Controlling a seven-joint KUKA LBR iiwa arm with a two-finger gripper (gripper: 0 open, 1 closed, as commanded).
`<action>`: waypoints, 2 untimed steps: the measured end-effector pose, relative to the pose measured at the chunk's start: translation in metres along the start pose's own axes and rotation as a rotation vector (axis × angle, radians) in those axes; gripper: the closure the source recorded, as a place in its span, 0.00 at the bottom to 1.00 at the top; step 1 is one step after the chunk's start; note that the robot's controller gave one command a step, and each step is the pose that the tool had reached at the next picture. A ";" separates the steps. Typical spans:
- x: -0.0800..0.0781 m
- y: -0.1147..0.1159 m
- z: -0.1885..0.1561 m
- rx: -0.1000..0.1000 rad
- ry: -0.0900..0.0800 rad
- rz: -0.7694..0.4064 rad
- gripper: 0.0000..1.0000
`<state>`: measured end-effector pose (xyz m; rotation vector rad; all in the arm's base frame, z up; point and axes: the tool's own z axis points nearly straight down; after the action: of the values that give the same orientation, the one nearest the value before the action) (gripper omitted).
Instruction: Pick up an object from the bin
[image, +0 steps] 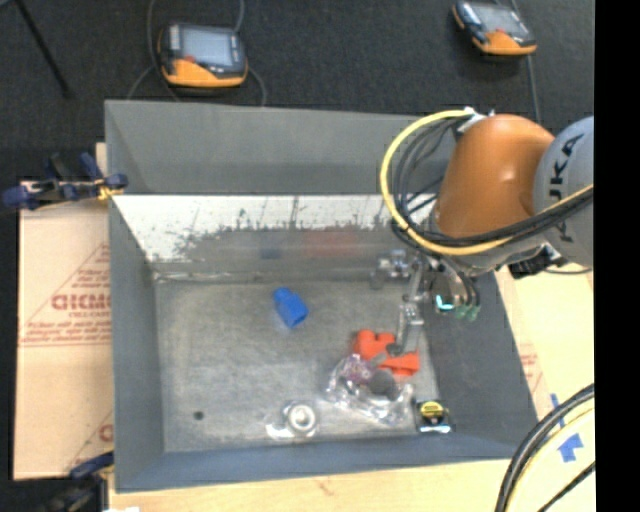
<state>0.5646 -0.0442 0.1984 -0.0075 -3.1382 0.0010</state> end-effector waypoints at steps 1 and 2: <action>0.031 -0.026 0.114 0.000 -0.001 -0.383 0.00; -0.006 -0.039 0.125 0.003 -0.013 -0.463 0.00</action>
Offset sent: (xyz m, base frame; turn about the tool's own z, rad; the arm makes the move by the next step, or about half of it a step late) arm -0.0319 -0.0244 -0.1156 -0.3843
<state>0.5703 -0.0833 0.0733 0.7152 -3.0693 0.0052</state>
